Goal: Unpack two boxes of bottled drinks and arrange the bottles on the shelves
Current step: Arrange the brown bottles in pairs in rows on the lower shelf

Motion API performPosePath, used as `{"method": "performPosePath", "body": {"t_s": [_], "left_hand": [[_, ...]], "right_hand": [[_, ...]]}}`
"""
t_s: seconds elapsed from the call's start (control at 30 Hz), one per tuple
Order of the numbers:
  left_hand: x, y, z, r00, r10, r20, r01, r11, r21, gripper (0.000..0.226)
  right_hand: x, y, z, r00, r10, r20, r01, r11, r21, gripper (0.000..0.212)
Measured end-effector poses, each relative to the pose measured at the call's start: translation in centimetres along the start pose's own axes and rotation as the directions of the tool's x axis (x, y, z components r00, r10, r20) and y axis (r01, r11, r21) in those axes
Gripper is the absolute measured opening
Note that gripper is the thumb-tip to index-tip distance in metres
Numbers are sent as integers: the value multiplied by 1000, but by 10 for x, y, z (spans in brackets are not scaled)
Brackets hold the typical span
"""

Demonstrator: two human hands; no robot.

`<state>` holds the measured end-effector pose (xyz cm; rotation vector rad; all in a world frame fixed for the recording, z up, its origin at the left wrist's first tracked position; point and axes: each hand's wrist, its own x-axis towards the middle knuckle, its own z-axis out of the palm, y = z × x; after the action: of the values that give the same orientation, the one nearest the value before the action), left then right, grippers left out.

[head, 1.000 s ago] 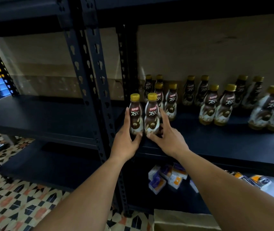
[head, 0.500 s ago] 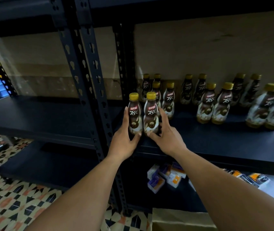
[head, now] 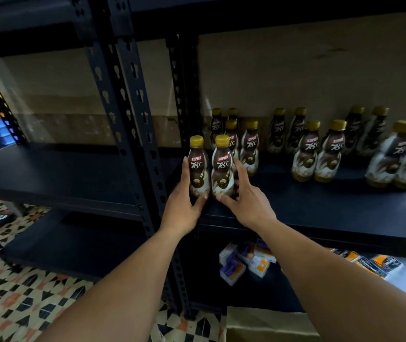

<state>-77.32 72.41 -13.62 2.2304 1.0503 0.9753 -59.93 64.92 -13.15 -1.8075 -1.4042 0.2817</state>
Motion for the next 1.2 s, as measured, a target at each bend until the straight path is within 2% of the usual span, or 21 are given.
{"method": "performPosePath", "body": {"t_s": [0.73,0.97,1.1,1.2], "left_hand": [[1,-4,3,1000,9,-23,-9,1000,16,103],[-2,-1,0,999,-51,-2,51,998,-42,112],[-22,7,0,998,-68,-4,68,998,-16,109],[-55,16,5,995,-88,-40,89,995,34,102]], "right_hand": [[-3,-1,-1,999,-40,-3,40,999,-33,106],[-6,-1,-4,999,-35,-21,36,997,62,122],[-22,2,-12,998,16,-58,-9,993,117,110],[-50,7,-20,999,32,-34,-32,999,14,96]]}}
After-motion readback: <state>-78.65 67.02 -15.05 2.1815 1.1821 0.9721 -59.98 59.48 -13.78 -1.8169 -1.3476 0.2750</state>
